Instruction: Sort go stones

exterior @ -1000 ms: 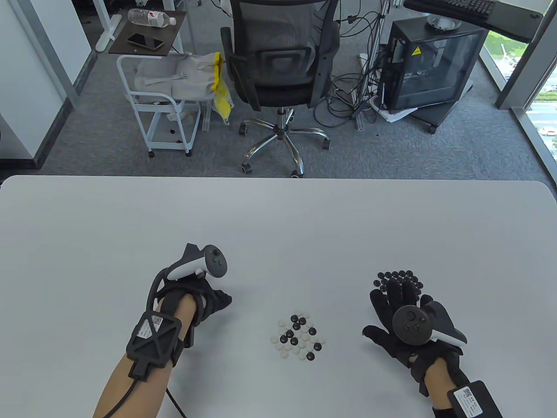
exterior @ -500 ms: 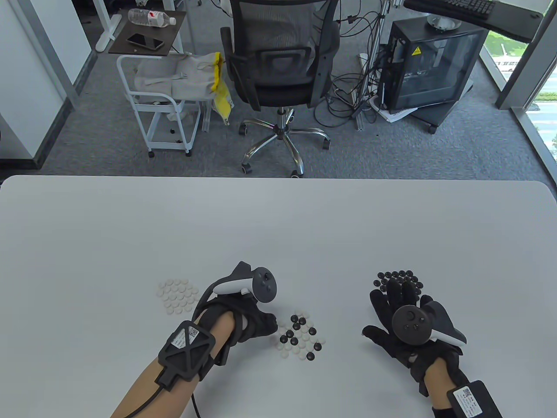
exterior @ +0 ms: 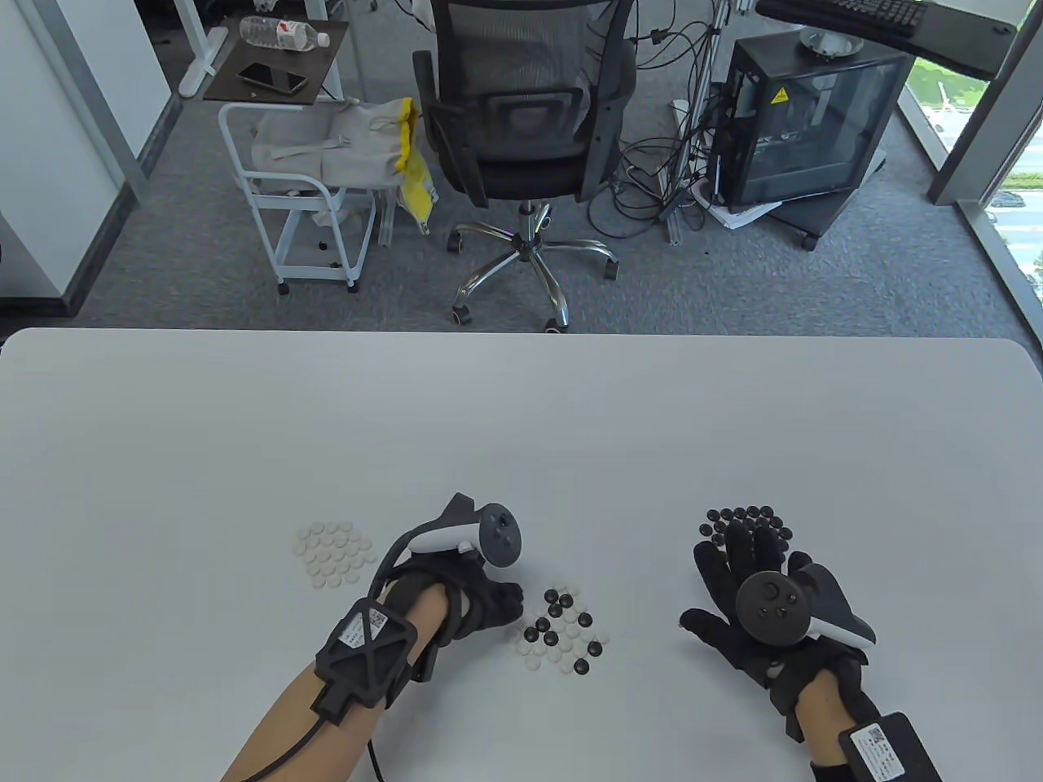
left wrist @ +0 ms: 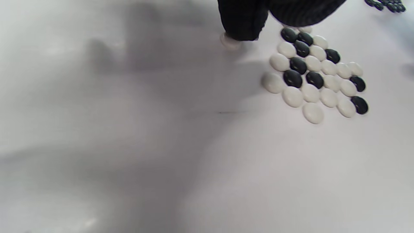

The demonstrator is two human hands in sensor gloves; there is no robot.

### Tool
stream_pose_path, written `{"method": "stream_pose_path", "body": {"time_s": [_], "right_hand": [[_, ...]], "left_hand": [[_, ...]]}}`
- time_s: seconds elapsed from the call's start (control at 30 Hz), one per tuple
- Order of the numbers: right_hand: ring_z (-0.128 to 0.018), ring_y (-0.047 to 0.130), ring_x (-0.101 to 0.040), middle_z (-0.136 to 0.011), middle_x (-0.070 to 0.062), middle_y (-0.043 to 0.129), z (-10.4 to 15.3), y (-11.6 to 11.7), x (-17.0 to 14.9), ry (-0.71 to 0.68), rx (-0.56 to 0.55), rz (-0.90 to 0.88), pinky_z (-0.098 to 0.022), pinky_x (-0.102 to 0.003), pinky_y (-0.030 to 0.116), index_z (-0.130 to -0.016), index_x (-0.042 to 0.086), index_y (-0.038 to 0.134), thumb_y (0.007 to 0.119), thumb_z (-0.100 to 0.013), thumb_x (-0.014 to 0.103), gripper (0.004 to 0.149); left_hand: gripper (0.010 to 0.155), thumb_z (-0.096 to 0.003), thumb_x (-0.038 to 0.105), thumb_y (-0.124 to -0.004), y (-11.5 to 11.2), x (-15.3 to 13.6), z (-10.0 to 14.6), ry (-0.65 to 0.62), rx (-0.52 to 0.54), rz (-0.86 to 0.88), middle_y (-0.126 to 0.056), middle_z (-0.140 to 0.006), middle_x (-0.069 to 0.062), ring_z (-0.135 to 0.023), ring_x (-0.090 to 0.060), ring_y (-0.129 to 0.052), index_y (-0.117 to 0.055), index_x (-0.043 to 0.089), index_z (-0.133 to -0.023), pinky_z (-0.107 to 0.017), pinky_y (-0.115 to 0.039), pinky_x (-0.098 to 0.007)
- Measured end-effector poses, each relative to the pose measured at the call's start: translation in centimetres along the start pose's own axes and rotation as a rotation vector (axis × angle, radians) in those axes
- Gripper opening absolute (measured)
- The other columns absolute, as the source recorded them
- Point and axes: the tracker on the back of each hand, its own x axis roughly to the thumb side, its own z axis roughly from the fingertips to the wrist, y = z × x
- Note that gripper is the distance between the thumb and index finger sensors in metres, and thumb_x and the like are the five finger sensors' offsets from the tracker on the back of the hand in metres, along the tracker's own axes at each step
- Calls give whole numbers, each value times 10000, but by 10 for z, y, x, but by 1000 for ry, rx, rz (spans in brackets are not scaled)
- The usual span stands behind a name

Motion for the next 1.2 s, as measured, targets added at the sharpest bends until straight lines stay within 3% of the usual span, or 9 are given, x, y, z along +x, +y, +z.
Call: {"method": "stream_pose_path", "body": {"time_s": [0.27,0.47,0.57,0.7,0.9,1.03,1.2], "right_hand": [[-878,-93,-701,-1060,-475,-63,1,0,-1,2,0,0,-498,-901,43,-1170,-61,154,478,-631,518,855],[-878,-94,-701,-1060,-475,-63,-1,1,0,0,12,3,-498,-901,44,-1170,-60,153,477,-632,518,853],[-878,-93,-702,-1059,-476,-62,-1,1,0,1,12,3,-497,-902,44,-1170,-61,153,478,-631,518,855],[-879,-93,-701,-1060,-475,-64,-1,1,1,1,13,2,-498,-902,44,-1170,-60,152,477,-631,518,855],[-879,-93,-702,-1059,-476,-64,-2,2,1,2,16,2,-499,-901,44,-1170,-60,151,478,-631,518,856],[-878,-93,-702,-1060,-474,-65,-2,2,1,1,12,2,-498,-902,45,-1169,-60,153,479,-630,519,856],[-879,-92,-702,-1059,-476,-64,-2,2,2,-2,10,2,-498,-902,46,-1170,-60,152,478,-630,519,857]], "left_hand": [[658,-498,536,-521,5,-81,27,241,34,116,109,-1114,-186,-922,-524,172,-604,340,-1121,-518,12,-806],[669,-495,536,-521,-3,-108,41,369,39,80,137,-1099,-181,-917,-518,189,-560,343,-1135,-520,20,-804],[676,-494,537,-524,-5,-111,44,370,39,86,153,-1086,-184,-912,-517,194,-522,344,-1142,-521,19,-804],[685,-495,539,-521,2,-102,53,293,88,113,153,-1090,-196,-912,-522,192,-498,337,-1150,-522,14,-806],[703,-503,545,-512,21,-65,62,142,157,118,109,-1123,-228,-925,-538,169,-529,295,-1160,-537,-9,-812],[695,-508,545,-514,24,-29,50,-14,143,112,85,-1135,-237,-934,-545,150,-553,291,-1153,-551,-32,-816],[689,-509,543,-513,21,15,26,-98,89,40,82,-1135,-239,-935,-545,148,-548,294,-1151,-556,-41,-817]]}}
